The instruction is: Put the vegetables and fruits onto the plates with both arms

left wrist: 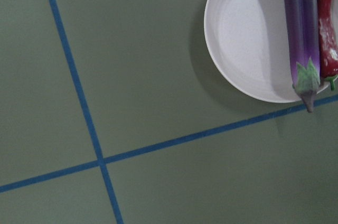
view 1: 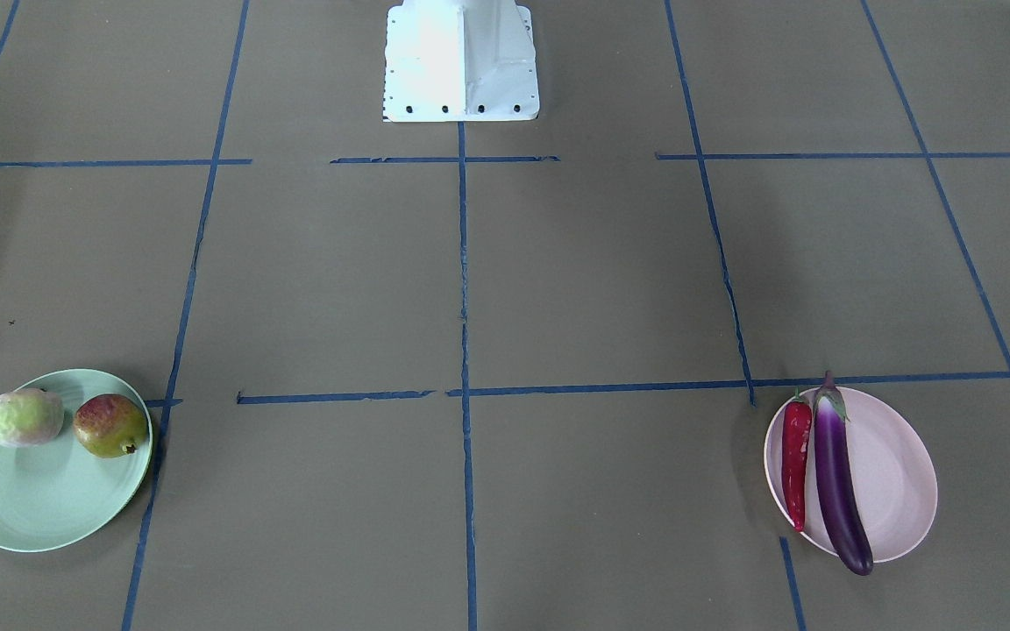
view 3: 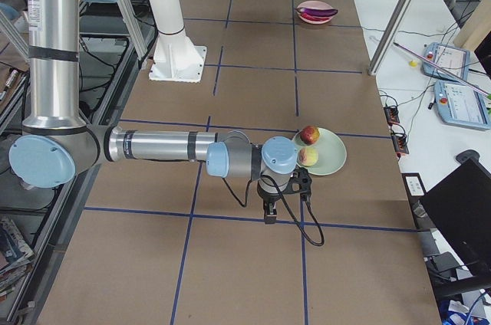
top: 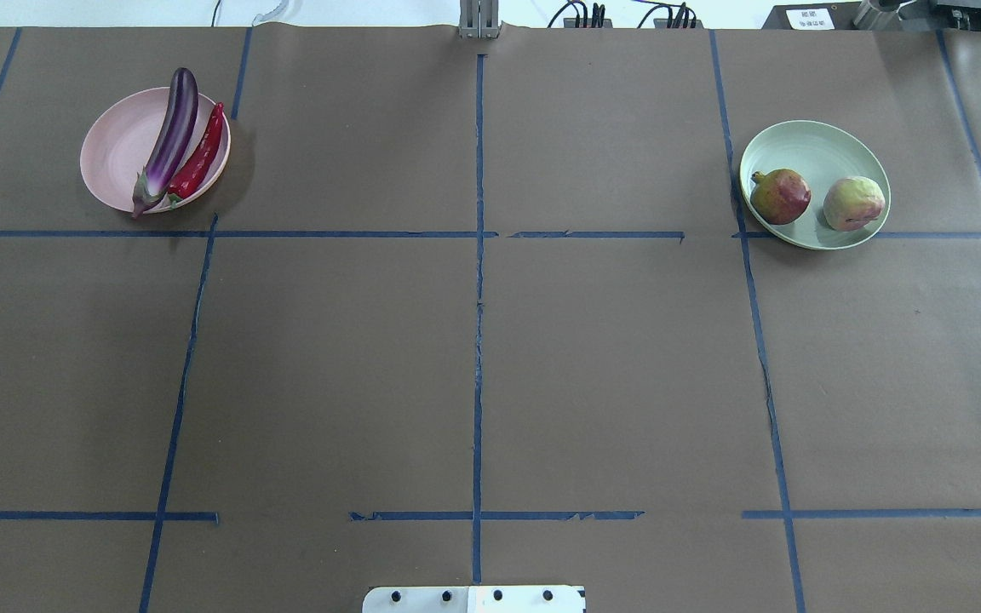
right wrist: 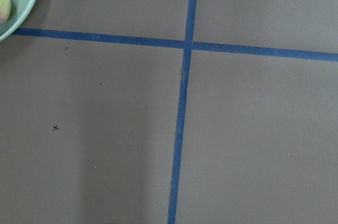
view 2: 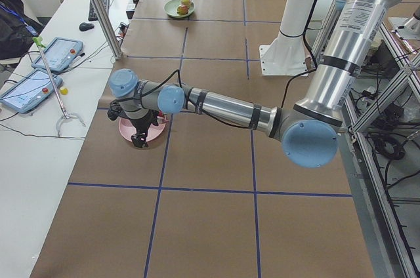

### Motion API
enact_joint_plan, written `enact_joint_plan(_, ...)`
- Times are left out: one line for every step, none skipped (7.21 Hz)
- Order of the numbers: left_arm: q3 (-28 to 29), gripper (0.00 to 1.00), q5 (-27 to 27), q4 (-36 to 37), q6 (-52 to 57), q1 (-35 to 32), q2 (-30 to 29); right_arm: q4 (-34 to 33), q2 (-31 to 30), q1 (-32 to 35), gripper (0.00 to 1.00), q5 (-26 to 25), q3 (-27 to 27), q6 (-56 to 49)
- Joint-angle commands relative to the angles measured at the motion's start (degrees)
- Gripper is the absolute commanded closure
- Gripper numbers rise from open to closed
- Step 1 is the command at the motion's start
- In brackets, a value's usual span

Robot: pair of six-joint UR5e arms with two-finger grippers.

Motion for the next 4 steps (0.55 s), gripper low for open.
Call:
enact_joint_plan(-3.03, 0.00, -0.38, 4.43, 7.69, -4.44, 10.60, 0.00, -0.03, 0.00, 0.00, -0.03, 0.00, 0.09)
enact_joint_plan(-3.12, 0.00, -0.29, 3.03, 7.70, -4.44, 13.69, 0.00, -0.03, 0.00, 0.00, 0.05, 0.00, 0.09)
enact_joint_plan(-3.47, 0.00, 0.84, -1.07, 7.61, -4.62, 14.85, 0.00, -0.12, 0.00, 0.00, 0.05, 0.00, 0.00)
enact_joint_plan(-3.30, 0.00, 0.85, -3.29, 7.35, -5.84, 17.21, 0.00, -0.12, 0.00, 0.00, 0.14, 0.09, 0.09)
